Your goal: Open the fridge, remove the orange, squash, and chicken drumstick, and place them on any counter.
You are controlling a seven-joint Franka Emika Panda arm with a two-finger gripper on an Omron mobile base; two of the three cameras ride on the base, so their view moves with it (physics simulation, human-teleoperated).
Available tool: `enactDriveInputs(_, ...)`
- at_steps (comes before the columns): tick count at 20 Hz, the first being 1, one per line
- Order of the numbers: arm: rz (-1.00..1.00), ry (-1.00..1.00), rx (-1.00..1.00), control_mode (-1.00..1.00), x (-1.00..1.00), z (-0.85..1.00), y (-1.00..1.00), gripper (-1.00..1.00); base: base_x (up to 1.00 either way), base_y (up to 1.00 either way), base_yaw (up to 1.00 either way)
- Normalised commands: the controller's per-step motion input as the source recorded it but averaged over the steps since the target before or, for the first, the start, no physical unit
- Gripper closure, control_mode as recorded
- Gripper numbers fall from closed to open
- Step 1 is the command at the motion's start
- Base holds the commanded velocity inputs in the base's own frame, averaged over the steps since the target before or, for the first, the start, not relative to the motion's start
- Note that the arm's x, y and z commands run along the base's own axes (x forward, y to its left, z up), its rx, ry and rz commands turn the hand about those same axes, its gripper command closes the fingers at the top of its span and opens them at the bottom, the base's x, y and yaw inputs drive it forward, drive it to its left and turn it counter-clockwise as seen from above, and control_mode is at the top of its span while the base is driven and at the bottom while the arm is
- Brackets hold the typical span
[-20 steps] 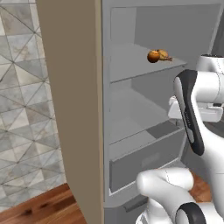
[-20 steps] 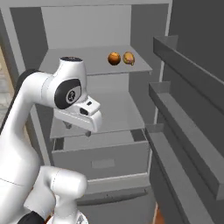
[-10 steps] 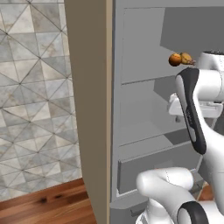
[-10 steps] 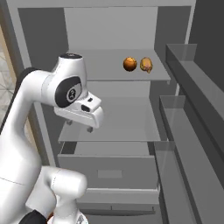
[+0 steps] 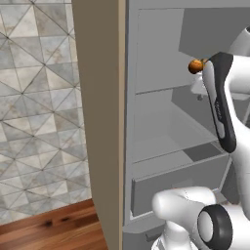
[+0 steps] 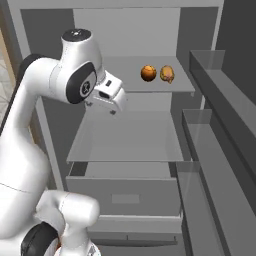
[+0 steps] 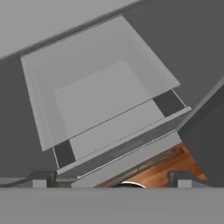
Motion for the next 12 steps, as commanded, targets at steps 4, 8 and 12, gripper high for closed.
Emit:
enactDriveInputs(4, -0.04, -0.23, -0.02, -1.0, 1.0, 0.58, 0.0, -1.0, 0.0, 0.0, 0.0)
enactDriveInputs(8, -0.06, -0.2, -0.09, -1.0, 1.0, 0.14, -0.17, -1.0, 0.0, 0.0, 0.0)
enactDriveInputs(12, -0.1, -0.12, -0.14, -1.0, 0.85, 0.0, -0.32, -1.0, 0.0, 0.0, 0.0)
